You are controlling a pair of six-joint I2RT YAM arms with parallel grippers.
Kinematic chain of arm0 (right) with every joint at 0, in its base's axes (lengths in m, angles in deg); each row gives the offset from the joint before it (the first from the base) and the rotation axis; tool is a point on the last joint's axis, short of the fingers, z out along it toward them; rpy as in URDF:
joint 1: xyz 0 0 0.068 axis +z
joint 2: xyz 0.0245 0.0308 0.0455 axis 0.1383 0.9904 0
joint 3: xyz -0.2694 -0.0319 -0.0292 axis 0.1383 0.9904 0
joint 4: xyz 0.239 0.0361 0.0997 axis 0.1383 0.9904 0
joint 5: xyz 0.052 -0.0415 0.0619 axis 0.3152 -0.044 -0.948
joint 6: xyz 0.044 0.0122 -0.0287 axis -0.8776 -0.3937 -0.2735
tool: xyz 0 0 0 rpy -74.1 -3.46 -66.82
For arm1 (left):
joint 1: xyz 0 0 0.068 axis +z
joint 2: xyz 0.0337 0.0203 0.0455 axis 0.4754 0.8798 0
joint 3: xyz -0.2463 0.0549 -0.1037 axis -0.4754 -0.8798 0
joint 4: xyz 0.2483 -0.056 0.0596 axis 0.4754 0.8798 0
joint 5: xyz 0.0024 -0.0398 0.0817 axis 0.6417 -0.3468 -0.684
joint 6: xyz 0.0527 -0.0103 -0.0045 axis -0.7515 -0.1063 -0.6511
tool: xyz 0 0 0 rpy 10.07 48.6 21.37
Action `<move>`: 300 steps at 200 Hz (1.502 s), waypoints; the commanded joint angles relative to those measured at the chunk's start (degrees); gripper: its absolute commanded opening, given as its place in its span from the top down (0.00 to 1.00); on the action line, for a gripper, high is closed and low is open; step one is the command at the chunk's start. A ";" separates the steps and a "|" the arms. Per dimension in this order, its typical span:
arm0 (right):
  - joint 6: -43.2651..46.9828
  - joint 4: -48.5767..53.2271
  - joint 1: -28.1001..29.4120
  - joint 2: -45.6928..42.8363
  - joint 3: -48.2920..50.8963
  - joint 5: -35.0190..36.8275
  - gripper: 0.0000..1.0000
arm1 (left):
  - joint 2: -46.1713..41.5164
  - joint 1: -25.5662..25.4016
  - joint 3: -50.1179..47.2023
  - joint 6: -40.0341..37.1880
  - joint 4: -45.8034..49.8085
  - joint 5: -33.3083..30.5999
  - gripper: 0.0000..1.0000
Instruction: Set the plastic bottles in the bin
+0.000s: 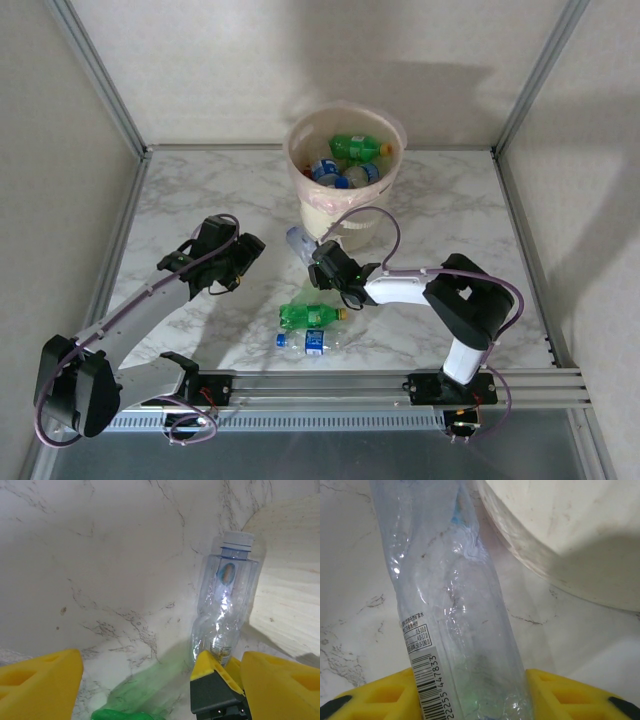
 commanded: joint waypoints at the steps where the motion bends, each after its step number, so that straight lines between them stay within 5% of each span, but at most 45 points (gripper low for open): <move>1: 0.77 2.06 1.52 -1.27 -1.35 -0.20 0.61 | -0.16 0.69 1.56 -0.75 1.42 -2.11 0.18; 83: -0.07 16.11 8.70 -16.87 -6.12 3.96 0.64 | -6.71 2.67 8.05 0.04 6.73 -11.47 0.14; 121: -0.17 25.05 10.09 -23.90 -13.73 7.65 0.65 | -13.69 3.44 14.52 1.72 8.69 -21.23 0.08; 162: 0.05 33.24 10.29 -27.04 -26.83 11.31 0.65 | -9.66 3.65 20.19 -2.15 8.58 -18.95 0.08; 191: 0.29 39.75 8.09 -24.17 -38.88 14.13 0.64 | -8.49 3.64 18.74 -2.86 6.24 -16.18 0.09; 244: -2.04 56.88 -4.00 -10.56 -64.65 8.80 0.65 | -5.27 3.51 16.49 -4.61 4.93 -10.48 0.11; 300: -8.96 58.60 -10.91 -3.59 -68.76 -0.01 0.63 | -5.68 3.56 14.81 -4.80 5.81 -10.74 0.11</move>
